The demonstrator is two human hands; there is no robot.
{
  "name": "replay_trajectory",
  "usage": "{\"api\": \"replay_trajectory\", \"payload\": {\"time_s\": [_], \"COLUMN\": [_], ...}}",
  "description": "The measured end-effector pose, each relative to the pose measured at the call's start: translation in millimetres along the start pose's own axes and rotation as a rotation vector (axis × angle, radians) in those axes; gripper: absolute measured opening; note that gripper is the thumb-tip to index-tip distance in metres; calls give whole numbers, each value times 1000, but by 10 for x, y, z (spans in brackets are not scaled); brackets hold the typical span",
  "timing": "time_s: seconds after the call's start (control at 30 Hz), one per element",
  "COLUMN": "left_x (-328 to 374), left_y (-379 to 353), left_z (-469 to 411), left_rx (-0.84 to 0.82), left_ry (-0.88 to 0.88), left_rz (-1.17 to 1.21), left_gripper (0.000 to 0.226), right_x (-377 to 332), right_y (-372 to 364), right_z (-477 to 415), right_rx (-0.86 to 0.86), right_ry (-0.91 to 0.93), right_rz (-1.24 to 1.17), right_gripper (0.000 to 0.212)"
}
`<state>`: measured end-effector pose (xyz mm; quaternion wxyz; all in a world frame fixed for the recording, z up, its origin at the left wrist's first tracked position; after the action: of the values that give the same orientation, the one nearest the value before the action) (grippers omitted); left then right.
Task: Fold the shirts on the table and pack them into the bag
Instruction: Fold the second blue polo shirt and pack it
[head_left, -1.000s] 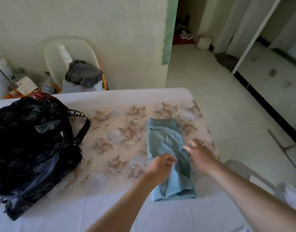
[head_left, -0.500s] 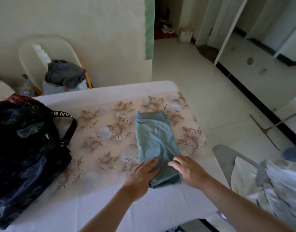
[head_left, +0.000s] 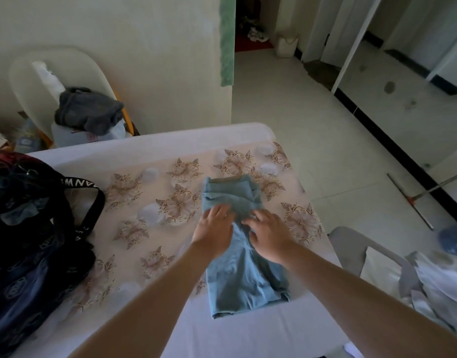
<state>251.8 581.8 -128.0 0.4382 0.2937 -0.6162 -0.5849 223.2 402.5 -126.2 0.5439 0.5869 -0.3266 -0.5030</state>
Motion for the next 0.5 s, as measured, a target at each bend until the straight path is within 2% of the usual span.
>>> {"api": "replay_trajectory", "payload": {"time_s": [0.07, 0.13, 0.23, 0.37, 0.43, 0.5], "left_x": [-194, -498, -926, -845, -572, -260], "left_y": [-34, -122, -280, -287, -244, -216], "left_z": [-203, -325, -346, -326, -267, -116], "left_rx": [-171, -292, -356, -285, -135, 3], "left_ry": [29, 98, 197, 210, 207, 197], "left_rz": [-152, -234, -216, -257, -193, -23], "left_gripper": [59, 64, 63, 66, 71, 67], "right_x": [-10, 37, 189, 265, 199, 119], "right_y": [-37, -135, -274, -353, -384, -389], "right_z": [-130, -249, -367, -424, -406, -344], "right_rx": [-102, -209, -314, -297, -207, -64], "right_ry": [-13, -25, -34, -5, -35, -75], "right_rz": [57, 55, 136, 220, 130, 36], "right_gripper": [56, 69, 76, 73, 68, 63]}}
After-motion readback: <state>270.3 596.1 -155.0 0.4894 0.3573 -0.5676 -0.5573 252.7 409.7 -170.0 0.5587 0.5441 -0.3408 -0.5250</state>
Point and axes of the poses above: each hand's wrist, its own z-axis away from the middle knuckle, its own y-axis out of the back of the hand, x = y × z, the point moved 1 cm from there along -z, towards the middle knuckle
